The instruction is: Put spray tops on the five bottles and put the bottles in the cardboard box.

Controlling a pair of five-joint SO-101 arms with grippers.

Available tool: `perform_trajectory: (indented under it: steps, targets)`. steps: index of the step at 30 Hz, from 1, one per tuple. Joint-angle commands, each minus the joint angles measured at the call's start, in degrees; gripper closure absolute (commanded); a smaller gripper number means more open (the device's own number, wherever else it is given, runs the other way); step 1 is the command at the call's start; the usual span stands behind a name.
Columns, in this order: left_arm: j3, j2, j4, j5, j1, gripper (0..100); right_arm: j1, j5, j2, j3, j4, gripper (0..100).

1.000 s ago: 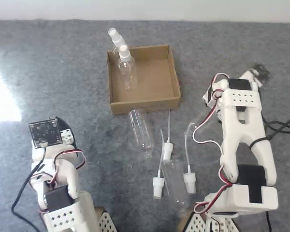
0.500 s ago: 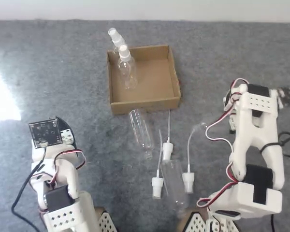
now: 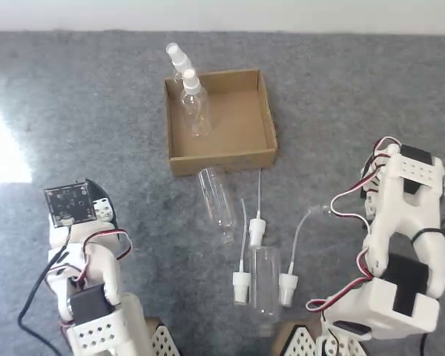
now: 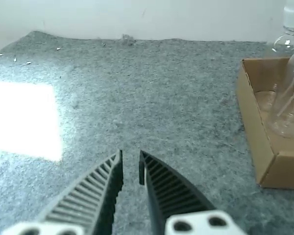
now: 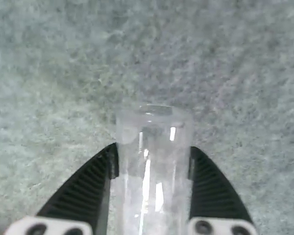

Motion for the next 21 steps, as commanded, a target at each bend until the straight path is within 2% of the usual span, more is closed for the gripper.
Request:
perform_trajectory:
  steps: [1,4,16,21]
  targets:
    - [-0.7,-0.4,-1.9,-0.4,-0.2,94,0.6,-0.4,-3.6,-0.3,1.0,74.8]
    - [-0.7,-0.4,-1.9,-0.4,-0.2,94,0.7,-0.4,-3.6,-0.3,0.7,71.6]
    - [-0.7,-0.4,-1.8,-0.4,-0.2,94,0.6,-0.3,-4.3,-3.7,1.5,71.6]
    - [-0.7,-0.4,-1.9,-0.4,-0.2,94,0.4,-0.3,-4.3,-10.6,8.6,71.7]
